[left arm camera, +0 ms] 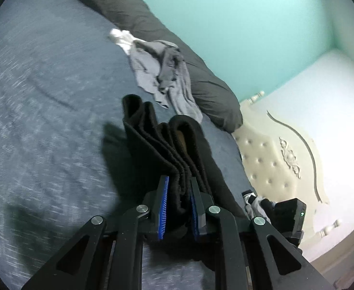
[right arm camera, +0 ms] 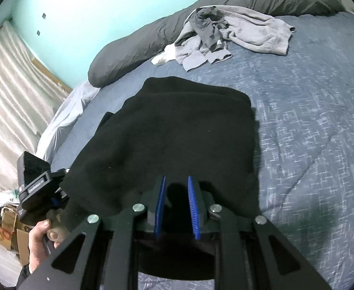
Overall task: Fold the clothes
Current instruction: 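Lift and fold the stack end with the right gripper toward the left tool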
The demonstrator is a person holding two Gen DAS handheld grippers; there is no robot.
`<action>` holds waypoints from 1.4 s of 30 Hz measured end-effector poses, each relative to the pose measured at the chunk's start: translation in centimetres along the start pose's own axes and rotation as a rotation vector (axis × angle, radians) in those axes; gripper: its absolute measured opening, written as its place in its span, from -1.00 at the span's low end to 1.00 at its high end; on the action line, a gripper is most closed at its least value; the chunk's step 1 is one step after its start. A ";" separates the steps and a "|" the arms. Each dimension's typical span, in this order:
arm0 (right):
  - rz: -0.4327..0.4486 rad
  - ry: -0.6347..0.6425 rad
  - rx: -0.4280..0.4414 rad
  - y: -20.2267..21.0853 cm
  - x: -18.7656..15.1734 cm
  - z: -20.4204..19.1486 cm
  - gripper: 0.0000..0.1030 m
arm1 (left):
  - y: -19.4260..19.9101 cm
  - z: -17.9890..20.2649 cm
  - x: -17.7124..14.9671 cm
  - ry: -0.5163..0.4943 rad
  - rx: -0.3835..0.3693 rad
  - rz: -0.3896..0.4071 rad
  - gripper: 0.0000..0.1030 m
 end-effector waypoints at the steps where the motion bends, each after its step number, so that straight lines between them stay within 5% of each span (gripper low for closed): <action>1: 0.006 -0.007 0.004 0.3 0.0 0.3 -0.64 | -0.2 0.7 -0.1 -0.009 -0.002 -0.004 -0.68; 14: 0.114 -0.192 0.052 5.5 0.4 7.7 -0.64 | -9.7 13.5 -5.7 -0.235 -0.005 -0.166 -0.65; 21: 0.174 -0.361 0.078 8.3 -1.3 14.3 -0.64 | -17.8 19.8 -14.0 -0.384 0.014 -0.343 -0.62; 27: 0.208 -0.471 0.015 10.3 -3.9 18.4 -0.64 | -23.3 21.2 -20.8 -0.426 0.050 -0.497 -0.61; 32: 0.234 -0.562 -0.039 12.1 -6.1 21.7 -0.64 | -20.2 22.3 -18.4 -0.437 0.046 -0.450 -0.61; 36: 0.256 -0.635 -0.083 13.5 -7.9 24.4 -0.63 | -16.8 19.6 -13.8 -0.484 0.165 -0.348 -0.62; 42: 0.328 -0.641 -0.086 15.3 -7.6 24.1 -0.43 | -16.2 15.3 -13.4 -0.466 0.247 -0.360 -0.62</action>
Point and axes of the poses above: each gripper's, at about its wrist camera, not at the fingertips, and y roughly against the way its jaws point, z to its right, x to its top, the point moved 10 cm from there along -y, roughly the way its jaws point, and after that the axes turned 10 degrees about y, right-handed, at the moved point
